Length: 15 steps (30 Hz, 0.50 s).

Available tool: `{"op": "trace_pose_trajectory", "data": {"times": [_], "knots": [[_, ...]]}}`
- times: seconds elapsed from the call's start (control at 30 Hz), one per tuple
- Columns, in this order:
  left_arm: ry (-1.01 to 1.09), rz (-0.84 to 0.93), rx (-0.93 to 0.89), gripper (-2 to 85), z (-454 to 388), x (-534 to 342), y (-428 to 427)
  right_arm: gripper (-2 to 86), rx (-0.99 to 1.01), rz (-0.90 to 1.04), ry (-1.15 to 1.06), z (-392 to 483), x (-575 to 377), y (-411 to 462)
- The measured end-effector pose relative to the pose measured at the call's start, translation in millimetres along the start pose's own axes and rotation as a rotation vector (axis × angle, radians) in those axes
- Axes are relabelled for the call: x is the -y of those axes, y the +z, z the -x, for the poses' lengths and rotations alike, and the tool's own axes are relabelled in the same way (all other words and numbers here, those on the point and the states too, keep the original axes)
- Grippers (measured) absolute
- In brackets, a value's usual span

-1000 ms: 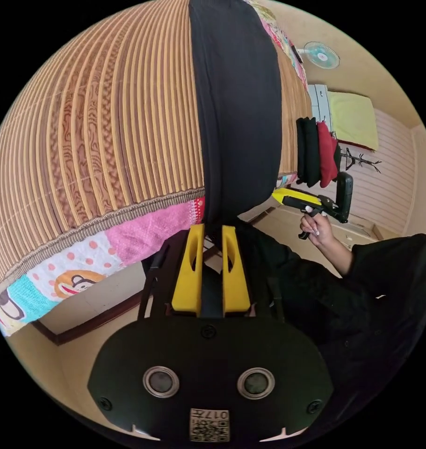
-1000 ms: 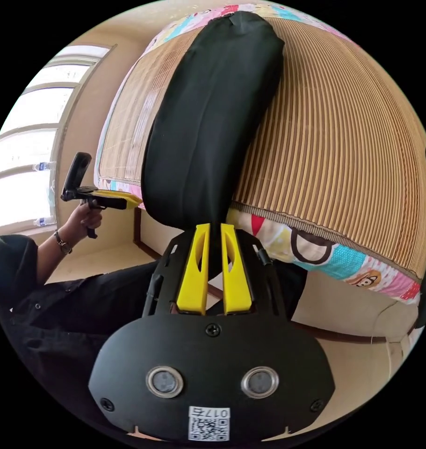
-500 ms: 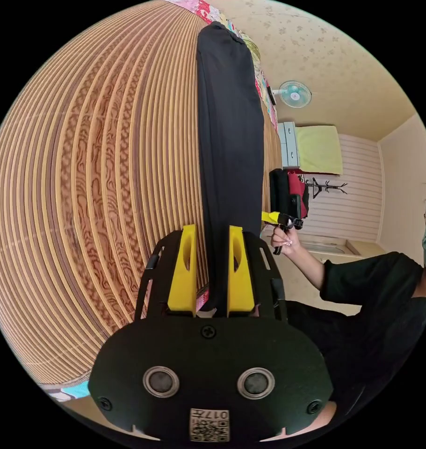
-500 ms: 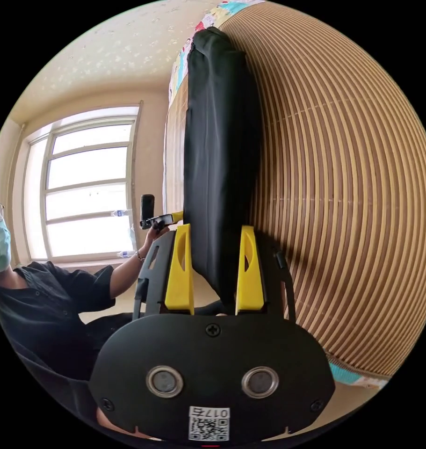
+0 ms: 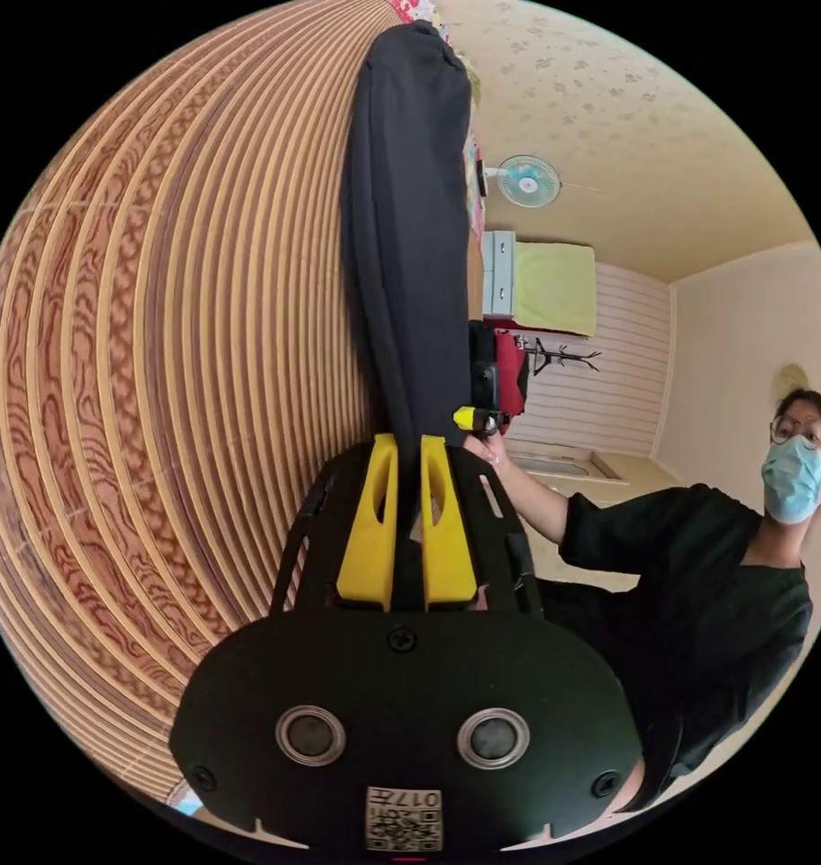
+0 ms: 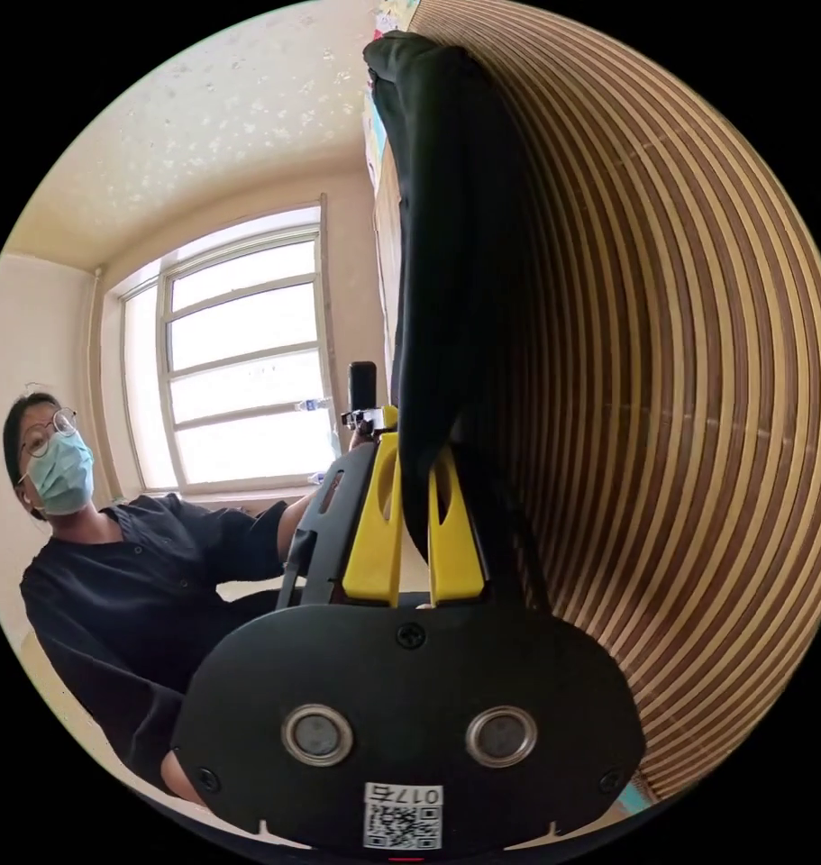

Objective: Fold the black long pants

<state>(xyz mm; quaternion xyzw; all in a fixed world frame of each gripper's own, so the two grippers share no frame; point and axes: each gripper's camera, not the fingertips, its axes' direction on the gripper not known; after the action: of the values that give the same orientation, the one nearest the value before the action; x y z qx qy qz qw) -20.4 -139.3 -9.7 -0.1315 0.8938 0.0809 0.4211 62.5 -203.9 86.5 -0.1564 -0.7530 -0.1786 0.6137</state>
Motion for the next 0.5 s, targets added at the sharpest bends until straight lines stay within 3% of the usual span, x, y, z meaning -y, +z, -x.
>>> {"op": "trace_pose_trajectory", "data": {"times": [0.23, 0.5], "knots": [[0.237, 0.047, -0.142, 4.2, -83.5, -81.0, 1.9, 0.5, 0.170, -0.011, -0.177, 88.3, -79.4, -15.5], [0.600, 0.080, -0.093, 4.2, -259.0, -118.0, -14.8, 4.9, 0.262, -0.004, -0.500, 246.7, -124.7, -34.5]]}}
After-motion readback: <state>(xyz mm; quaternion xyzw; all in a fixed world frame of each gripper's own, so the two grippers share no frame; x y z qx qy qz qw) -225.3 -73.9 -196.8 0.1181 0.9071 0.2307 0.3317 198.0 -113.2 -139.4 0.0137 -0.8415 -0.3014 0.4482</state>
